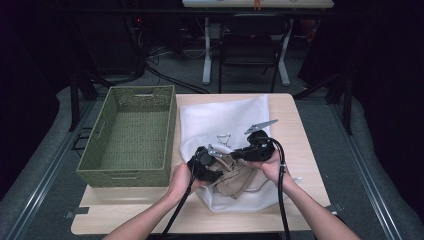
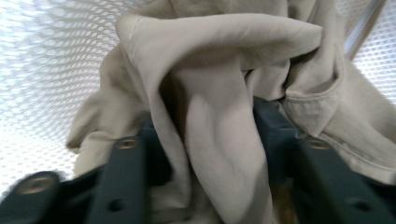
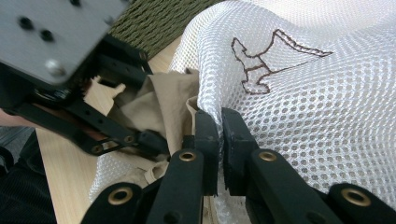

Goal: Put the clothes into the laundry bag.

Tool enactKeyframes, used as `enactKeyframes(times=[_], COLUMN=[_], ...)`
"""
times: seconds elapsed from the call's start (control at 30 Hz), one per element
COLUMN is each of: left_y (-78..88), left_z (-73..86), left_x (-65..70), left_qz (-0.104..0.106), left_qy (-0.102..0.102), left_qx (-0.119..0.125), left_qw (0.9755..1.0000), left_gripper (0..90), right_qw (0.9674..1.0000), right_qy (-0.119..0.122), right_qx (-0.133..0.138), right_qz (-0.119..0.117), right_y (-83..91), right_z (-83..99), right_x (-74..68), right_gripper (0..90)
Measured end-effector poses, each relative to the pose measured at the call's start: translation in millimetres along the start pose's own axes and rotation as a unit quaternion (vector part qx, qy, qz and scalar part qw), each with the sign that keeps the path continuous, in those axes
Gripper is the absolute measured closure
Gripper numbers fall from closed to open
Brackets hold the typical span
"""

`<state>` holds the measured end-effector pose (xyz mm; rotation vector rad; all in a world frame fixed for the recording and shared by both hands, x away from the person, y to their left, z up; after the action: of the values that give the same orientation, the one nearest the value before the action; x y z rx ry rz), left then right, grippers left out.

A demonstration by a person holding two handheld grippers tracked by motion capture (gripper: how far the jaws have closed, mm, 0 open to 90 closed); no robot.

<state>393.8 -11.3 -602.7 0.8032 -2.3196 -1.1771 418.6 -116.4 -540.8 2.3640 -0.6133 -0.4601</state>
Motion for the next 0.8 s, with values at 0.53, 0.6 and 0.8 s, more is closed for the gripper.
enactKeyframes(times=[0.53, 0.6, 0.8], left_y=[10.4, -2.5, -10.3], left_z=[-21.7, -18.1, -16.9], left_x=[20.6, 19.5, 13.4], left_qz=[0.024, 0.022, 0.015], left_qy=[-0.027, -0.022, -0.012], left_qx=[0.032, 0.016, 0.014], left_qw=[0.9988, 0.9994, 0.9997], left_gripper=[81.7, 80.4, 73.9], right_qw=[0.9992, 0.9994, 0.9998], right_qy=[-0.003, -0.005, -0.001], right_qx=[0.038, 0.032, 0.015], right_qz=[-0.01, -0.013, -0.013], right_y=[9.6, 7.6, 2.5], right_z=[-13.8, -11.1, -4.7], right_x=[-8.4, -8.3, -7.4], right_gripper=[86.9, 86.9, 86.8])
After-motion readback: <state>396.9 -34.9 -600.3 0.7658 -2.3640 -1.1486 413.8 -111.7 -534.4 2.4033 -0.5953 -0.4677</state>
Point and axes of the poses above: each handheld gripper's, and its own axes: y roughly backward along the jaws, z roughly out of its underside, x roughly to its right, the point moved 9 cm from there along -y, roughly forward along the jaws, and after that the axes turned 8 degrees about y, right-handed, at the moved point
